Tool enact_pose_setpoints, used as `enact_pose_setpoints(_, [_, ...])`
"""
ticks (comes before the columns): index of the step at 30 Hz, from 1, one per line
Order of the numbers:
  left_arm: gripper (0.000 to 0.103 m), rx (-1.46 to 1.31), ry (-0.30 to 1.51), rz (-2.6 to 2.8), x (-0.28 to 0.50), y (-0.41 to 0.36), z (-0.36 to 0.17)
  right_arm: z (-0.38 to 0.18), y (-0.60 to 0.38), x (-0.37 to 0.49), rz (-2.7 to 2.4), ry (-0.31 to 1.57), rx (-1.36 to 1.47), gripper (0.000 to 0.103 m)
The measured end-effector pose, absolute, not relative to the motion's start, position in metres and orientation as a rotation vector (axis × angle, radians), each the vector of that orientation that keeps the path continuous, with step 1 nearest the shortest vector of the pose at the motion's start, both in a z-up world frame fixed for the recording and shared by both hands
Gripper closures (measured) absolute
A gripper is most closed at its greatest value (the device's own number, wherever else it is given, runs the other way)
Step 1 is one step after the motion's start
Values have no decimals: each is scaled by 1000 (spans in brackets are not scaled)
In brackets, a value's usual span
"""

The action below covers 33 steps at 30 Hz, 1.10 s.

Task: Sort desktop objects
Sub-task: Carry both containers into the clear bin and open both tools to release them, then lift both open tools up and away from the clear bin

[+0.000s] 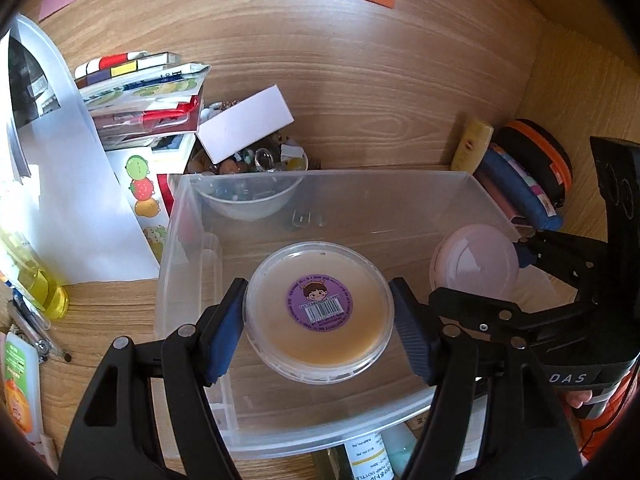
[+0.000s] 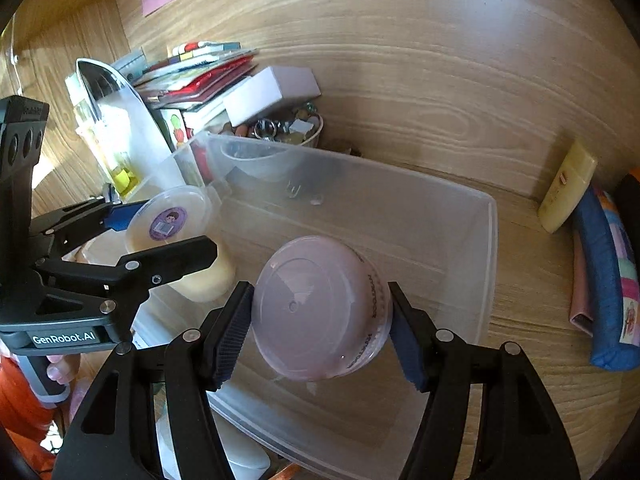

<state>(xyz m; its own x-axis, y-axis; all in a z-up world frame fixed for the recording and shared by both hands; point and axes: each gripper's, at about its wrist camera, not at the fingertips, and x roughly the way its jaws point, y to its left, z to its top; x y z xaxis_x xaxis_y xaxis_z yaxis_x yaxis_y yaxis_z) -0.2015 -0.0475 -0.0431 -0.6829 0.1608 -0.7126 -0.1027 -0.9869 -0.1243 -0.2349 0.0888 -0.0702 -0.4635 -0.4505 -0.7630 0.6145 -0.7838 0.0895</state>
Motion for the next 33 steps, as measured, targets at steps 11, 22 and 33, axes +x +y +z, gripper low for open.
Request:
enact_pose_setpoints(11, [33, -1189, -24, 2779, -201, -40, -45, -72, 85, -232, -2263, 337, 1084, 41])
enact_pose_setpoints(22, [33, -1133, -38, 2809, -193, -43, -36, -66, 84, -222, -2290, 393, 1025, 24])
enact_pose_setpoints(33, [18, -1035, -90, 2849, -178, -51, -16, -58, 90, -223, -2319, 338, 1013, 20])
